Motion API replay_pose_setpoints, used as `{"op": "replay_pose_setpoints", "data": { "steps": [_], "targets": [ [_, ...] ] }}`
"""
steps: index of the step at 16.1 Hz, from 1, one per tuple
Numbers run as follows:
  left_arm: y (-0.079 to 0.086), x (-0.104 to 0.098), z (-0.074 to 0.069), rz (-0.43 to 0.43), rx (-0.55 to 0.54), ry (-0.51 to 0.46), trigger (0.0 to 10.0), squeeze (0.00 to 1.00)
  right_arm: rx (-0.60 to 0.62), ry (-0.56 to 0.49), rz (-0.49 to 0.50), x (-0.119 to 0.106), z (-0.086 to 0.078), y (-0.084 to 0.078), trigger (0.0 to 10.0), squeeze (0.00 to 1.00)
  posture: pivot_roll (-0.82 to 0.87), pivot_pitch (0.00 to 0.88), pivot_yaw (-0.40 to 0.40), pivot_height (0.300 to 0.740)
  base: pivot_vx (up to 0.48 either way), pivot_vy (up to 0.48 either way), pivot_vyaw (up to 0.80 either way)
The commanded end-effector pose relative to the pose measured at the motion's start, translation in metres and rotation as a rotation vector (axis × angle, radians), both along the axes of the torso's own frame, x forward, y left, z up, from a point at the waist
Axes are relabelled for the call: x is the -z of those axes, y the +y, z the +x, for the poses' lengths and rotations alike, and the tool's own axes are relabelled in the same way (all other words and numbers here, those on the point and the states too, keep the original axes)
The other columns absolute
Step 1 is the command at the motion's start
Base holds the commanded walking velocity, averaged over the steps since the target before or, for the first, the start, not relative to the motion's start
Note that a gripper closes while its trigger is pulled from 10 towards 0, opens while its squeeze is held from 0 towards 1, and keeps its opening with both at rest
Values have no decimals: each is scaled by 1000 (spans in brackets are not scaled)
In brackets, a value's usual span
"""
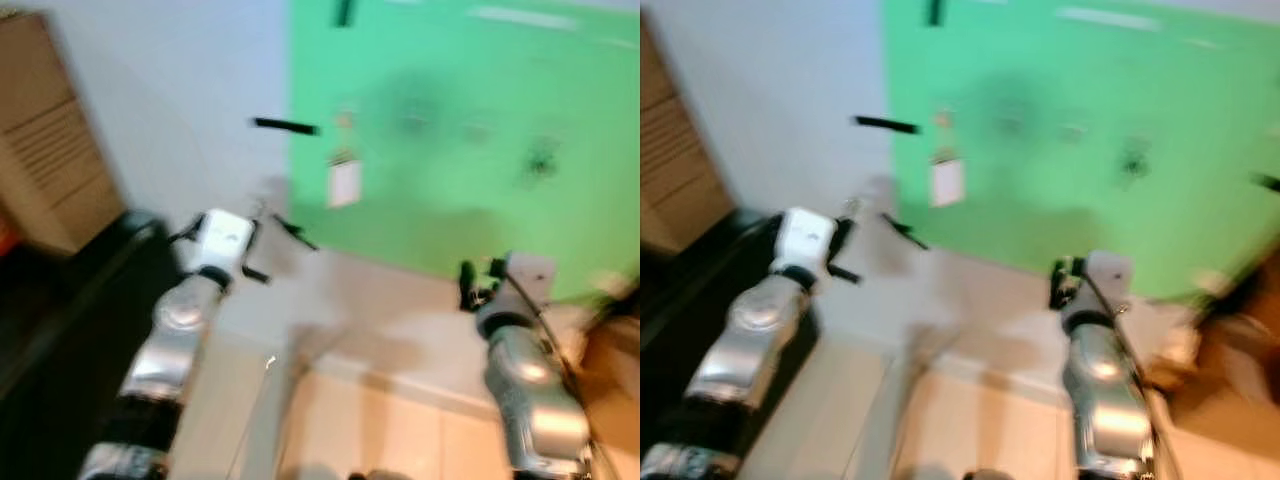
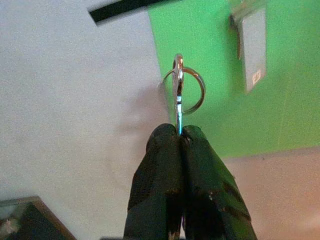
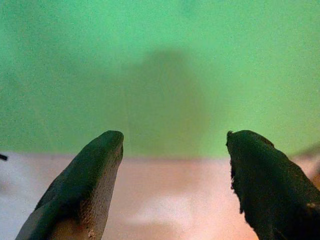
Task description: Hang keys on a hook
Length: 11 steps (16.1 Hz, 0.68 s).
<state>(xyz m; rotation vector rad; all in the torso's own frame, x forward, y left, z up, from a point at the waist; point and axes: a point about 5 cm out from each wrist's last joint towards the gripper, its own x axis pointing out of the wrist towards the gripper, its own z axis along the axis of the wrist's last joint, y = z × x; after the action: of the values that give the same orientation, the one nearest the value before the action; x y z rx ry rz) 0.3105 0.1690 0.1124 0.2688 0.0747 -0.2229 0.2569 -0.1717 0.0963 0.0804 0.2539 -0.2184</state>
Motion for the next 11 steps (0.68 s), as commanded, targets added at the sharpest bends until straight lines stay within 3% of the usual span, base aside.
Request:
{"op": "replay_pose_setpoints", "data": {
  "steps": [1,5,8,11],
  "targets": [
    [-8,-4,-2,-32,32,-13,10000,0,15,16,-17,3,-3,-5,10000,0,-69,0,35,740,0,0,-800],
    [-11,-5,-2,-92,41,-14,10000,0,32,1,39,-1,-6,-7,10000,0,-90,0,51,740,0,0,-741],
    [-11,-8,2,-114,24,-15,10000,0,-50,-10,86,-6,-2,2,10000,0,-84,0,40,740,0,0,0],
    [-10,-11,1,-115,25,-29,10000,0,-78,-32,26,-7,2,2,10000,0,-75,0,28,740,0,0,0]
  ]
}}
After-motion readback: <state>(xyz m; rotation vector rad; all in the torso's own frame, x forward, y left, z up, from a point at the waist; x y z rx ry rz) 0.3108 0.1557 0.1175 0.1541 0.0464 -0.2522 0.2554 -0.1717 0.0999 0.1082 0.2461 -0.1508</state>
